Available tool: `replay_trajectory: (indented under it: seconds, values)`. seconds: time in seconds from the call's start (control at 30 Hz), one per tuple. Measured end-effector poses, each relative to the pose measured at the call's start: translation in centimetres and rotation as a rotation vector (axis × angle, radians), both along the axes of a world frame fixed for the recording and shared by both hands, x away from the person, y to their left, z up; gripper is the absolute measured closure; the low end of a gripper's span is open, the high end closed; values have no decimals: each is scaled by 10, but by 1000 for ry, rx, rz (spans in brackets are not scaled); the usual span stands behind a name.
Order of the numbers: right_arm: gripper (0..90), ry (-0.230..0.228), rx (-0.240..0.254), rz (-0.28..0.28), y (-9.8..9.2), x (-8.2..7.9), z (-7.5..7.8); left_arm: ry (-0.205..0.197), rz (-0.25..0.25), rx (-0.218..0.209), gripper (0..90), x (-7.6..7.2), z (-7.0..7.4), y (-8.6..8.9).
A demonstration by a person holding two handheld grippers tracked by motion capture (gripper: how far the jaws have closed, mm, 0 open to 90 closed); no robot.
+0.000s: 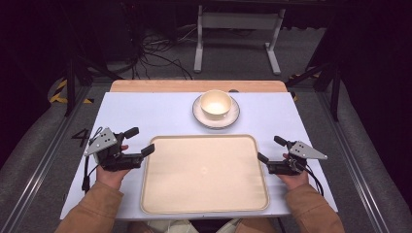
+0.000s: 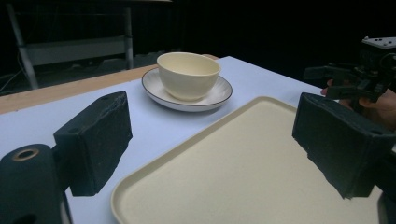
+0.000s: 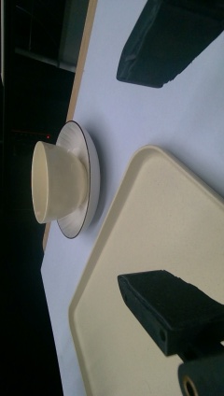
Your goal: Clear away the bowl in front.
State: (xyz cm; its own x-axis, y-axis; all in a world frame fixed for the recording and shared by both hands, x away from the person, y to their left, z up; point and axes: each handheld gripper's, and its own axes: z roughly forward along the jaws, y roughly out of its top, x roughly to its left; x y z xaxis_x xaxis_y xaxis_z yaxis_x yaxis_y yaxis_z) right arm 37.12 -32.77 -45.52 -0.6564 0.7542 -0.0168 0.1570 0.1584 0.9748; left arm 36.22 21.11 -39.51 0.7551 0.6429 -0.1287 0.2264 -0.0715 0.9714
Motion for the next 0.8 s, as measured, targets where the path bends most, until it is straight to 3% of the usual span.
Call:
replay_trajectory:
  seconds: [0.43,0.8]
  values:
    - [41,-1,0,0,0,0,0,-27,-50,17,123,21,14,-30]
    - [41,2,2,-2,0,0,0,3,-136,30,154,39,29,-55]
